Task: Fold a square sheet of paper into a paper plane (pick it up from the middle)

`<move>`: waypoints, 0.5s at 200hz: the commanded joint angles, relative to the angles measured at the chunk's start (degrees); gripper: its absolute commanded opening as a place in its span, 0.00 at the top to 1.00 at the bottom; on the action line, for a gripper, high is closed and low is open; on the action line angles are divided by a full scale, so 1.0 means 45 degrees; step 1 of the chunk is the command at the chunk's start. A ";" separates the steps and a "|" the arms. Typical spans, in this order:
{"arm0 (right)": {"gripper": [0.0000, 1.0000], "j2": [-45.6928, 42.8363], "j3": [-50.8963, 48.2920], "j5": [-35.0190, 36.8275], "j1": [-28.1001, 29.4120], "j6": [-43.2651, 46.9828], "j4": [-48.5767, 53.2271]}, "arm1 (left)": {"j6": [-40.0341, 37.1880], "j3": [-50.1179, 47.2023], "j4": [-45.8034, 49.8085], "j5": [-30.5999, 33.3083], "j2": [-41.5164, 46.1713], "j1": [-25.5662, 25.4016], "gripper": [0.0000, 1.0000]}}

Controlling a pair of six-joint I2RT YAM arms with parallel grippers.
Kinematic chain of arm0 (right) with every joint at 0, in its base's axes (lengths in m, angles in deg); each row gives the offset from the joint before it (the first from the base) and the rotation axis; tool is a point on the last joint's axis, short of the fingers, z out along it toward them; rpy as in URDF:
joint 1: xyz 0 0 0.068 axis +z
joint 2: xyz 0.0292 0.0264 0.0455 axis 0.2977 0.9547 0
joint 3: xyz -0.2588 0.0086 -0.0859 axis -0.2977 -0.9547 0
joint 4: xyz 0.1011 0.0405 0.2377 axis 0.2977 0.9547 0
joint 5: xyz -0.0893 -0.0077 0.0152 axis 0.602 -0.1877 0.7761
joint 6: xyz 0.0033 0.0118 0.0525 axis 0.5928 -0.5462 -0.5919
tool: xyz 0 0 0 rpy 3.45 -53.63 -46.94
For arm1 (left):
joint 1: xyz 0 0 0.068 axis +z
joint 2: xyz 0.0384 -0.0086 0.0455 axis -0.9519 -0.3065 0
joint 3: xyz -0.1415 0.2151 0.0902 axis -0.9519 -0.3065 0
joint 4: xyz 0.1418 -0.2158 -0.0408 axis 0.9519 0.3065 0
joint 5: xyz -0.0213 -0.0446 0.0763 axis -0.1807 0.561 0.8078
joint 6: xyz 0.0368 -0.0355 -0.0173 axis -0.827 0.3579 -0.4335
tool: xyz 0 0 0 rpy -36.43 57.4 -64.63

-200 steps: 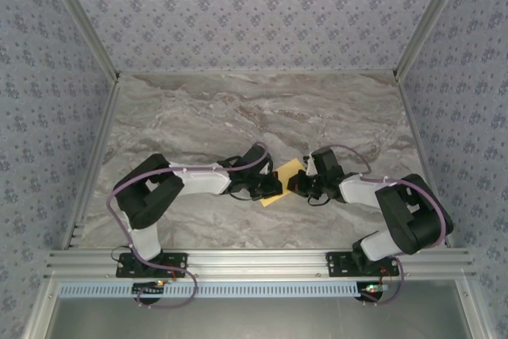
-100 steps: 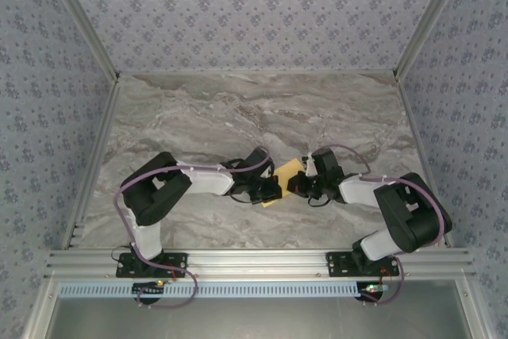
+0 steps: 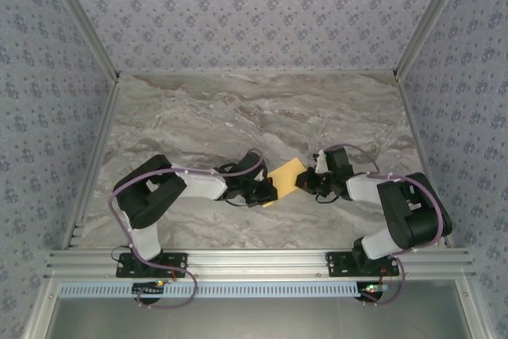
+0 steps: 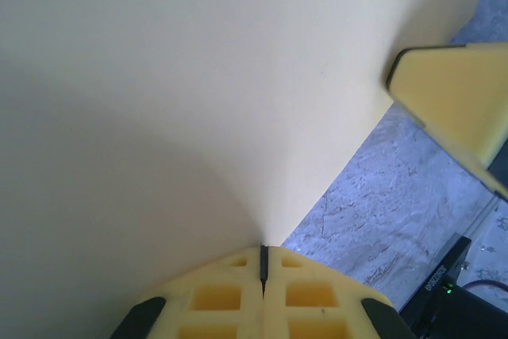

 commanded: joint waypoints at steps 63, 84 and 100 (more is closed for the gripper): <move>1.00 -0.0220 -0.0413 0.2301 -0.2535 -0.0129 0.0830 | 0.0286 -0.1509 0.2162 0.0182 0.1000 0.0232 1.00; 1.00 -0.0273 -0.0267 0.2427 -0.2677 -0.0286 0.0983 | 0.0285 -0.1549 0.2223 0.0104 0.1190 0.0225 1.00; 1.00 -0.0416 -0.0031 0.2518 -0.2662 -0.0279 0.1238 | 0.0263 -0.1518 0.2319 0.0038 0.1367 0.0238 1.00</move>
